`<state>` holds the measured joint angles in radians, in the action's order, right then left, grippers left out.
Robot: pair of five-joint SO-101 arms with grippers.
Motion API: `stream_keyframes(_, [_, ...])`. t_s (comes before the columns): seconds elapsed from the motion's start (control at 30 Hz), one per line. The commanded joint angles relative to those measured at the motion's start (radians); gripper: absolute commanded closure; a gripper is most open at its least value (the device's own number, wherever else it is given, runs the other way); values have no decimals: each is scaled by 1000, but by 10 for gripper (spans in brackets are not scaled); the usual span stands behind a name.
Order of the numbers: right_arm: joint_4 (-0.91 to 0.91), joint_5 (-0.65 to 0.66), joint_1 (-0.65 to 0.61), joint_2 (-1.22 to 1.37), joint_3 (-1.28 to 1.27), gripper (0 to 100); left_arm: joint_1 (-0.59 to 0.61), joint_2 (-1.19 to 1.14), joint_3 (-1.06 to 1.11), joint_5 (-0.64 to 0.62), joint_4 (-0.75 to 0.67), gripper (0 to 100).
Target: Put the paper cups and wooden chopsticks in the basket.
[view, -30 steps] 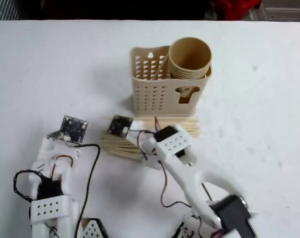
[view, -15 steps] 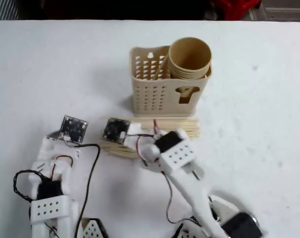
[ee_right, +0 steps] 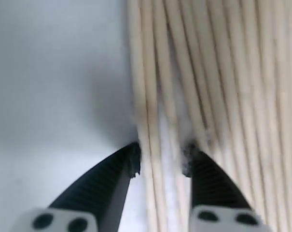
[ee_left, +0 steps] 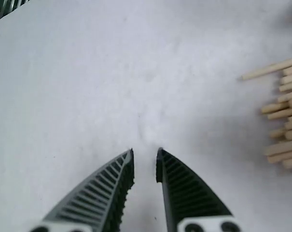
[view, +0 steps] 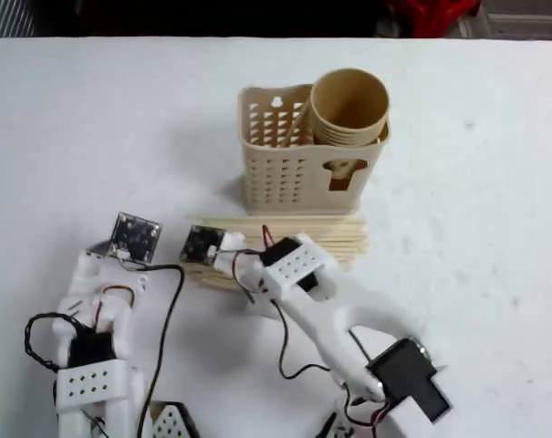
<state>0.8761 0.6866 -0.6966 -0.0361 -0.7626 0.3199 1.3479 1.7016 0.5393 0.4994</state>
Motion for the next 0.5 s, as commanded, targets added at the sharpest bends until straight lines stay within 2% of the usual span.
stream_keyframes(0.0, [-12,-9,7,15,15,974,-16,15,-3,6,2,903])
stream_keyframes(0.27, [22,-9,93,-15,41,981,-16,15,-3,6,2,903])
stream_keyframes(0.47, [120,-11,93,-243,43,981,-16,15,-3,6,2,903])
